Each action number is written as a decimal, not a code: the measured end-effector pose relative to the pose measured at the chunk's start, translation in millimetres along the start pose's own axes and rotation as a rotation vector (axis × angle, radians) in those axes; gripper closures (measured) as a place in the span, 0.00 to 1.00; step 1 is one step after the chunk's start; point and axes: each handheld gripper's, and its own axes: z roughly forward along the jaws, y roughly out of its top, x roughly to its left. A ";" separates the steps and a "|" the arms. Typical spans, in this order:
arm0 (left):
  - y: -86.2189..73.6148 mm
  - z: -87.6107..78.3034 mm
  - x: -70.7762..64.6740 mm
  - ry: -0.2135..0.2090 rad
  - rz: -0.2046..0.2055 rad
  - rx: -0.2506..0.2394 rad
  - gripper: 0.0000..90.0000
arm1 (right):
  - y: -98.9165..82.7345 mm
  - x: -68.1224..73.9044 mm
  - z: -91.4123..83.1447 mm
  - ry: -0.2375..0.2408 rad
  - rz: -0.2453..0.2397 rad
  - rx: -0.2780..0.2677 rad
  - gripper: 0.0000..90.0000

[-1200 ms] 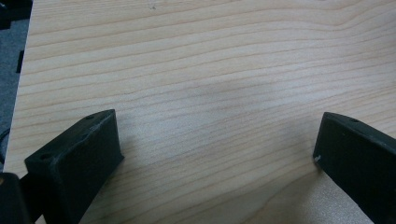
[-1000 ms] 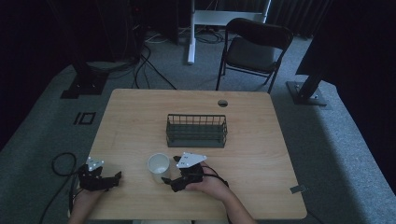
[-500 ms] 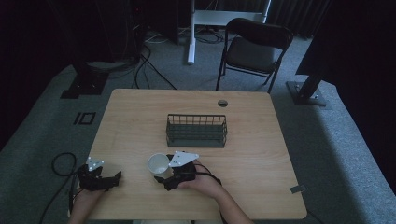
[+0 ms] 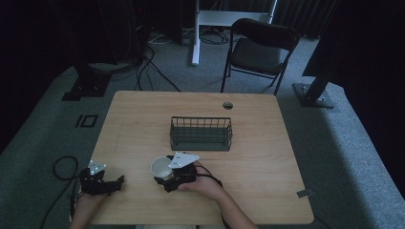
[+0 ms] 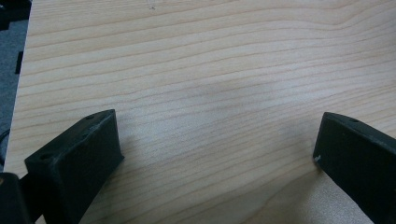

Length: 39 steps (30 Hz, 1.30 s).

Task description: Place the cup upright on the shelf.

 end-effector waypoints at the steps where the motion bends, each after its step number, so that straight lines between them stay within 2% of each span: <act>1: 0.0 0.0 0.0 0.000 0.000 0.000 0.01 | -0.1 0.0 0.1 -0.001 0.002 0.000 0.15; 12: 0.0 -0.1 0.1 0.000 0.001 0.001 0.01 | -1.2 0.3 2.6 -0.005 -0.001 -0.010 0.16; 16: 0.0 0.0 -0.1 0.000 -0.001 0.000 0.01 | 1.8 0.4 2.1 -0.005 0.006 -0.022 0.21; 17: 0.0 0.0 -0.1 0.000 -0.001 0.000 0.01 | 2.4 0.6 2.2 -0.008 -0.006 -0.018 0.21; 22: 0.0 0.0 -0.1 0.000 -0.001 0.000 0.01 | 5.4 -0.8 2.2 -0.006 -0.002 -0.019 0.22; 26: 0.0 0.0 -0.1 0.000 -0.001 0.000 0.01 | 13.4 -2.6 0.1 -0.015 0.000 -0.026 0.22; 30: 0.0 0.0 -0.1 0.000 -0.002 -0.001 0.01 | 24.5 -4.0 -2.4 -0.020 -0.018 -0.032 0.22; 34: 0.0 0.0 -0.1 0.000 -0.001 0.000 0.01 | 34.9 -3.9 -4.5 -0.010 -0.026 -0.036 0.22; 39: 0.0 0.0 -0.1 0.000 -0.001 0.000 0.01 | 45.6 -5.7 -5.5 -0.003 -0.004 -0.047 0.22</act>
